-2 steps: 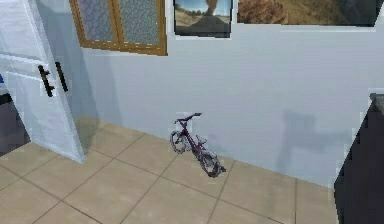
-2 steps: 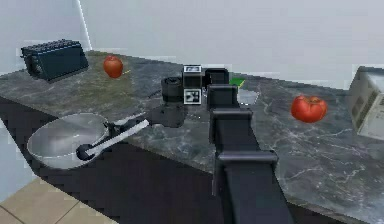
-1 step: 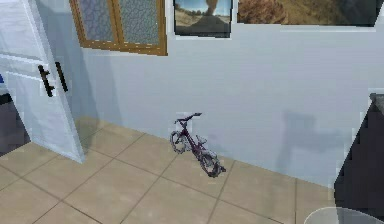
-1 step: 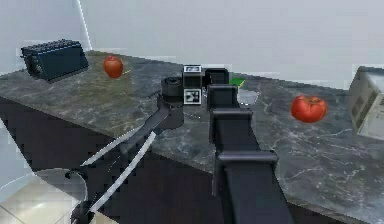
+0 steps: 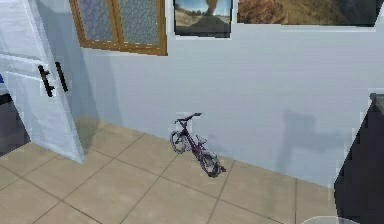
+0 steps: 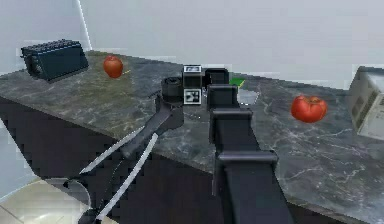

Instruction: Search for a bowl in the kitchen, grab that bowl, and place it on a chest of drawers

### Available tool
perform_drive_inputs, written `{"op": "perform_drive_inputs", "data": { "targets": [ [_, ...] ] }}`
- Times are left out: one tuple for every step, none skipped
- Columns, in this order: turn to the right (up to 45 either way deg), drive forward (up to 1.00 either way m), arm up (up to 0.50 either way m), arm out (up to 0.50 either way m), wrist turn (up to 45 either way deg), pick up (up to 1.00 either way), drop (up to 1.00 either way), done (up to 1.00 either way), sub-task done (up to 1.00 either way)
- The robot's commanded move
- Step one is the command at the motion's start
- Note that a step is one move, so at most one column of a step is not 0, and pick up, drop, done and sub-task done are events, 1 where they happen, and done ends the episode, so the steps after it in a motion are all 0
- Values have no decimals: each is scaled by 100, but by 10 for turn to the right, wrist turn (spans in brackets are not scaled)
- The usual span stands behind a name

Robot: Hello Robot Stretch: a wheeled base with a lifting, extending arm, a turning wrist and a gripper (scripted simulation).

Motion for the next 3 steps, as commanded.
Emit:
{"op": "perform_drive_inputs", "data": {
  "targets": [
    [0,0,0,-24,0,0,0,0,0],
    [0,30,0,0,0,0,0,0,0],
    [-450,0,0,0,0,0,0,0,0]
  ]
}}
